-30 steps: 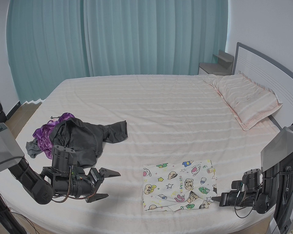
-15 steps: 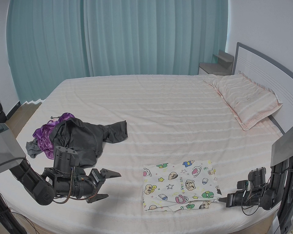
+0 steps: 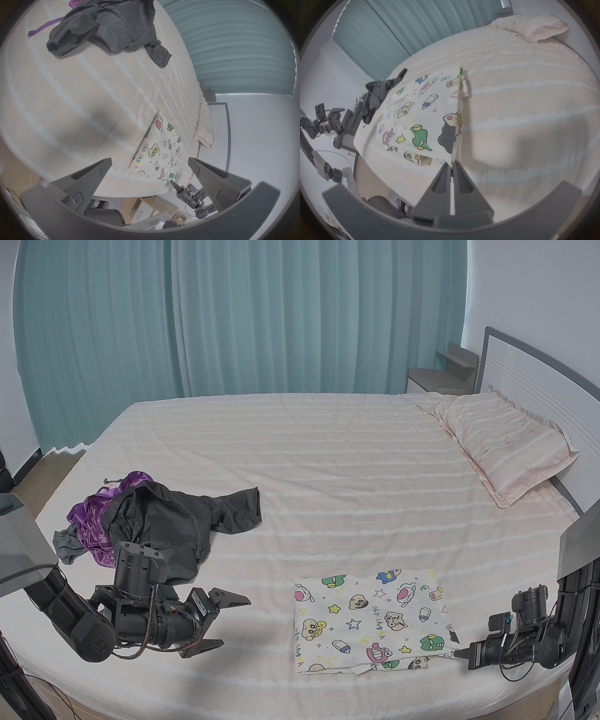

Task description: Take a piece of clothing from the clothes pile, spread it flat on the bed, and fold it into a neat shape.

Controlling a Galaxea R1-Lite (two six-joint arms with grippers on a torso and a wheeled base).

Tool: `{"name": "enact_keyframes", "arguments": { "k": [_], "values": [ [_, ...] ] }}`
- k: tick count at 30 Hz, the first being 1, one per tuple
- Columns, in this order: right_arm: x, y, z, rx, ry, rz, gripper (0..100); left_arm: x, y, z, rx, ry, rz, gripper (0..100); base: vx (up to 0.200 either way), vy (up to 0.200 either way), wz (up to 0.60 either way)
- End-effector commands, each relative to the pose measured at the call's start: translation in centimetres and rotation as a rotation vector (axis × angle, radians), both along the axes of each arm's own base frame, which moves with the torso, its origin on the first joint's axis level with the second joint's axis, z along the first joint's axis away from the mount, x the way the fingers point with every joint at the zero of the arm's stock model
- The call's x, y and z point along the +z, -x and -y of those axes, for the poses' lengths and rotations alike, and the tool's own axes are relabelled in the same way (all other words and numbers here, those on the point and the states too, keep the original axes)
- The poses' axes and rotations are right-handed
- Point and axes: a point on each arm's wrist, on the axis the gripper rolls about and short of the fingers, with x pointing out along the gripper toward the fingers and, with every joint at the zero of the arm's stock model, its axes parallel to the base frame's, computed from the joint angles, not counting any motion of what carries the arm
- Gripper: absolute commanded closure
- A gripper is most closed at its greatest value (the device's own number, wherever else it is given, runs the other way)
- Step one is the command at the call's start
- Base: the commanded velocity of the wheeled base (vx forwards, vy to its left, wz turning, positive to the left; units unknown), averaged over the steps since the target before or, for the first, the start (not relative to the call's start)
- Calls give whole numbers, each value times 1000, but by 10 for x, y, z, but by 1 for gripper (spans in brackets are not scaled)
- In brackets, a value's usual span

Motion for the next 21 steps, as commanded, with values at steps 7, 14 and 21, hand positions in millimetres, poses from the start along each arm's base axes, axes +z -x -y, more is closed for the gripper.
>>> {"name": "enact_keyframes", "arguments": {
  "k": [7,14,21],
  "values": [
    [-3,6,7,-12,15,-34,0,0,0,0,0,0,0,0,0,0,0],
    [23,-3,21,-92,-7,125,0,0,0,0,-1,1,-1,0,0,0,0],
    [33,-65,12,-208,-220,258,0,0,-1,1,0,1,1,0,0,0,0]
  ]
}}
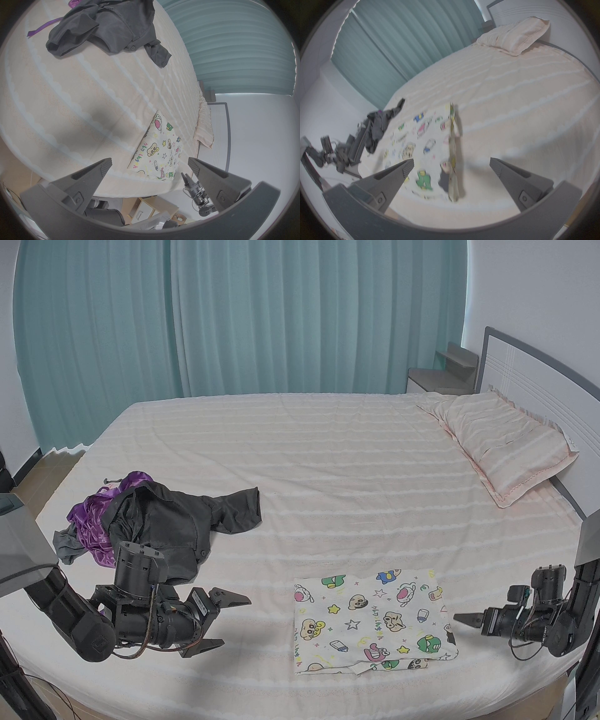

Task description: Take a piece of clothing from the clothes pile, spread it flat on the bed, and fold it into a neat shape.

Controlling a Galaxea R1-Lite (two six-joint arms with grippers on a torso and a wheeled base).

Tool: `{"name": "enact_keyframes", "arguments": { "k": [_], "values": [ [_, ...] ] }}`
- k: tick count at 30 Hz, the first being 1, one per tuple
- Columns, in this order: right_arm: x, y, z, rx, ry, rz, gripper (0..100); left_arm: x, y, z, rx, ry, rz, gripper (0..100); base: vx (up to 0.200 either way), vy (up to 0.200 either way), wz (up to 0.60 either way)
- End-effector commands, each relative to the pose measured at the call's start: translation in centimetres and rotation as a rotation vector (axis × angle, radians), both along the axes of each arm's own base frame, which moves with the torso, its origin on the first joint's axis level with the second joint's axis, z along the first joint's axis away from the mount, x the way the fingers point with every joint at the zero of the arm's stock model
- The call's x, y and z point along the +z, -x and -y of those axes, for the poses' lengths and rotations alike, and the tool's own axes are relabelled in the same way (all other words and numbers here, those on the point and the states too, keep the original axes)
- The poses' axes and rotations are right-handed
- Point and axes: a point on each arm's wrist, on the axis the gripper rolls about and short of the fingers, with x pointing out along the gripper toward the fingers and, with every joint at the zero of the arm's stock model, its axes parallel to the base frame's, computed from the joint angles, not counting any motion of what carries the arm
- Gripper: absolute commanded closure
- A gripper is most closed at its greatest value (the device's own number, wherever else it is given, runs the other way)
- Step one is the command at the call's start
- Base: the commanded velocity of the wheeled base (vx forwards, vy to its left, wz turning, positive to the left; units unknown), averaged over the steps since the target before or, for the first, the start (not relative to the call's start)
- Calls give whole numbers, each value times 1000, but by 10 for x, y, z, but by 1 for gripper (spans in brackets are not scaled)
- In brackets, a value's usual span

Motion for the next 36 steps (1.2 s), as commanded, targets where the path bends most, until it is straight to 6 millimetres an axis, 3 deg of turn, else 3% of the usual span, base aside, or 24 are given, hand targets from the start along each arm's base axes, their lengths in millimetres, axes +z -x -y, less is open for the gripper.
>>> {"name": "enact_keyframes", "arguments": {
  "k": [1,6,13,19,29,30,36],
  "values": [
    [2,-57,-10,-44,-111,111,0,-1,-1,0,1,-1,-1,0,0,0,0],
    [-21,-99,-20,-59,-113,92,0,-1,-2,1,1,-1,-2,0,0,0,0],
    [-30,-135,-28,-49,-106,78,0,-1,-3,1,1,-1,-1,0,0,0,0],
    [-33,-148,-29,-56,-100,77,0,-1,-3,1,1,-1,-1,0,0,0,0],
    [-40,-146,-45,-13,-98,57,0,-1,-3,1,2,-1,-1,0,0,0,0],
    [-42,-147,-46,-11,-99,53,100,-1,-3,1,2,-1,-1,0,0,0,0],
    [-41,-152,-36,-56,-87,72,100,-1,-3,1,2,-1,-1,0,0,0,0]
  ]
}}
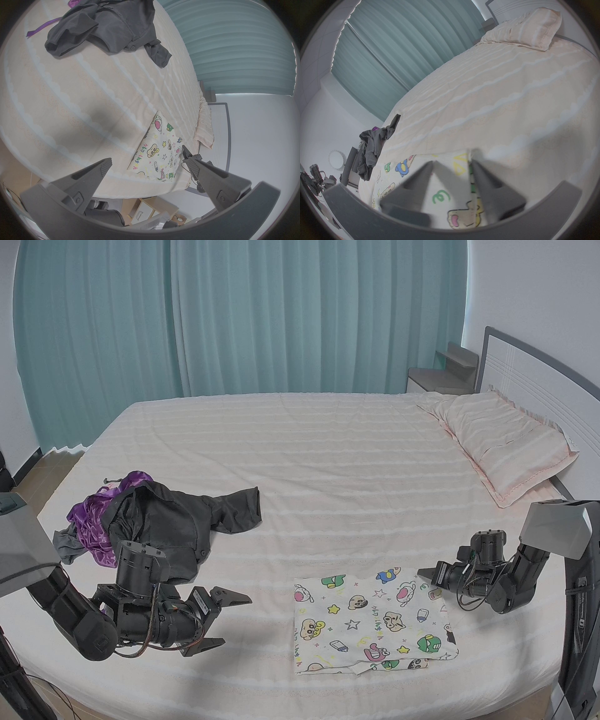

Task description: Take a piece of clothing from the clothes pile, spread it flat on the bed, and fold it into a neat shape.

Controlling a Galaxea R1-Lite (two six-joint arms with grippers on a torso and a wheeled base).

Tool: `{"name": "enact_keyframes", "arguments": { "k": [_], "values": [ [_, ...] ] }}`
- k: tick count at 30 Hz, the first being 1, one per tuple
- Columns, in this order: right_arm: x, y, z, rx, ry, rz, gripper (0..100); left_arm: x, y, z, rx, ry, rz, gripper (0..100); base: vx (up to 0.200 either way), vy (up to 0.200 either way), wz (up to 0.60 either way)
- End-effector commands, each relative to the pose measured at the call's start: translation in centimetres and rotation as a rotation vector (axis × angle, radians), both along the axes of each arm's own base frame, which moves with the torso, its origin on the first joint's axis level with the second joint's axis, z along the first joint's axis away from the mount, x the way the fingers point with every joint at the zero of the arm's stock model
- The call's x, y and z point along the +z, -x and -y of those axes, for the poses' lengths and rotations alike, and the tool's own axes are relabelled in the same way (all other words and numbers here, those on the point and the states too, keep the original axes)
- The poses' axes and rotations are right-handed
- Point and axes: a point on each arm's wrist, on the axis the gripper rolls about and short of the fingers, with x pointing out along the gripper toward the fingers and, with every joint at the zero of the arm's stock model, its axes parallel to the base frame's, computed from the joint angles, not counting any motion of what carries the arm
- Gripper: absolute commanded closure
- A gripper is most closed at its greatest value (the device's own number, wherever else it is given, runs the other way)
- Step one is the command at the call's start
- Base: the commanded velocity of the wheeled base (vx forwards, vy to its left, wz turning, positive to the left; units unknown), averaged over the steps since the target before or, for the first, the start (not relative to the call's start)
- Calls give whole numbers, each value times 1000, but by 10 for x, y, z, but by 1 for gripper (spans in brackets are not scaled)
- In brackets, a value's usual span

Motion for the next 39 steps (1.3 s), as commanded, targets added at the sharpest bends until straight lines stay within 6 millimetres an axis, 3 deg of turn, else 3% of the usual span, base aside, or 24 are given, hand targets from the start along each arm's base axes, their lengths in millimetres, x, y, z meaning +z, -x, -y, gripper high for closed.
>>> {"name": "enact_keyframes", "arguments": {
  "k": [1,13,20,21,25,29,34,39],
  "values": [
    [-1,-2,6,-23,5,1,100,0,0,0,0,0,-1,0,0,0,0],
    [1,-1,26,-105,-32,-8,100,0,0,1,-3,0,-1,0,0,0,0],
    [0,5,26,-108,-33,-28,100,-1,0,1,-3,-1,-2,0,0,0,0],
    [2,6,26,-109,-36,-26,0,-1,0,1,-3,-1,-2,0,0,0,0],
    [11,8,28,-126,-55,-8,0,-1,0,1,-4,-2,-3,0,0,0,0],
    [24,26,34,-145,-59,2,0,-3,1,1,-26,-23,11,0,0,0,0],
    [13,57,33,-120,-27,-58,0,-5,-1,1,-26,-28,7,0,0,0,0],
    [-2,69,29,-88,-6,-75,0,-5,-3,2,-18,-31,11,0,0,-40,0]
  ]
}}
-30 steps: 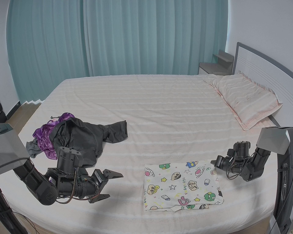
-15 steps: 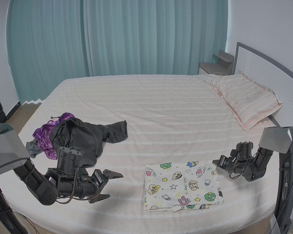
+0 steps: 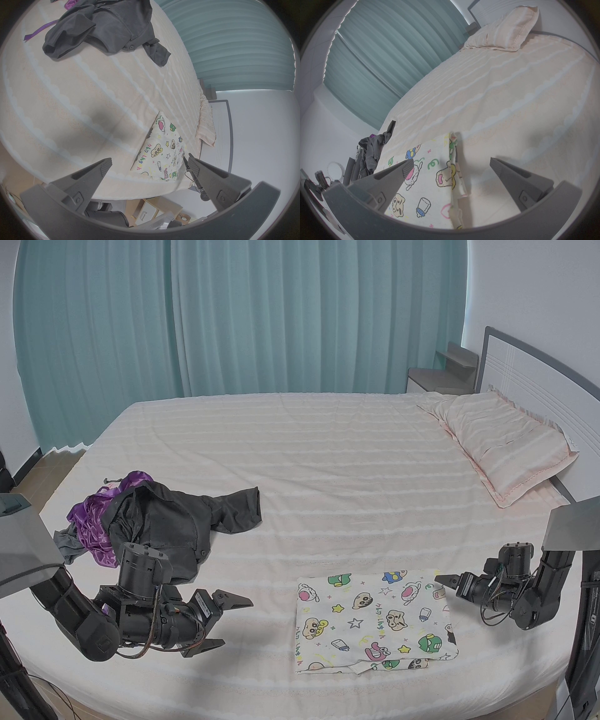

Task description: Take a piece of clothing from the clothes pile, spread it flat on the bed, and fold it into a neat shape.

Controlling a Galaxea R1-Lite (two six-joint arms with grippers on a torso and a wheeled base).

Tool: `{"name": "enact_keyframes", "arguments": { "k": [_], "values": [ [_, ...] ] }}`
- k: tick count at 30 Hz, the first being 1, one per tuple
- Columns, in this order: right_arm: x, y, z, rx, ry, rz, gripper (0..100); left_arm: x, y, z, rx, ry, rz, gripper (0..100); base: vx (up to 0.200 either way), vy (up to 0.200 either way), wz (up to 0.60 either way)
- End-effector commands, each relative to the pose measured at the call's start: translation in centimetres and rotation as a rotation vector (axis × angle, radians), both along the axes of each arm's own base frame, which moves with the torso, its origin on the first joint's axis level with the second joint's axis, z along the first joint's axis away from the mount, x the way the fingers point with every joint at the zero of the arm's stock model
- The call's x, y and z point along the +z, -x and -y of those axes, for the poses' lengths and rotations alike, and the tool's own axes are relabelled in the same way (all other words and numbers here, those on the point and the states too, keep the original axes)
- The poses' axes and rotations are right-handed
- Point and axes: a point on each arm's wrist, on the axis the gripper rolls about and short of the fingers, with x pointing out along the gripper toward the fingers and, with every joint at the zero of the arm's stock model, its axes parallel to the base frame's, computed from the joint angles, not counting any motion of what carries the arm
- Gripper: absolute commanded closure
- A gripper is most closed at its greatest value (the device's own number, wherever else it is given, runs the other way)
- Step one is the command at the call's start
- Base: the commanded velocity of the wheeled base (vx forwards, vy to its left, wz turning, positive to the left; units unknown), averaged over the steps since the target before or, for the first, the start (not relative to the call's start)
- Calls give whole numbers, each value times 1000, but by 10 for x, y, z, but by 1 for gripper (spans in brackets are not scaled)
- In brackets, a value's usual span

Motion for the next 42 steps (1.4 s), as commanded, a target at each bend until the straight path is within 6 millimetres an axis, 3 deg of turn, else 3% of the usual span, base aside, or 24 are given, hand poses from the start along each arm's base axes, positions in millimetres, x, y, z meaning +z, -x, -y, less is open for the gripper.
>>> {"name": "enact_keyframes", "arguments": {
  "k": [1,11,19,25,32,42],
  "values": [
    [-12,17,-3,27,15,-44,0,-1,-2,1,5,-4,0,0,0,-200,0],
    [-19,28,-7,48,-4,-3,0,-10,1,12,10,-67,-5,0,0,-200,0],
    [-22,34,-12,86,-21,3,0,-12,3,16,7,-89,-4,0,0,0,0],
    [-28,43,-30,160,-19,-1,0,-28,-2,31,-4,-195,48,0,0,0,0],
    [-32,43,-42,202,-23,-11,0,-79,-5,61,-9,-442,216,0,0,0,0],
    [-35,41,-54,244,-27,0,0,-91,-22,73,-108,-493,324,0,0,0,0]
  ]
}}
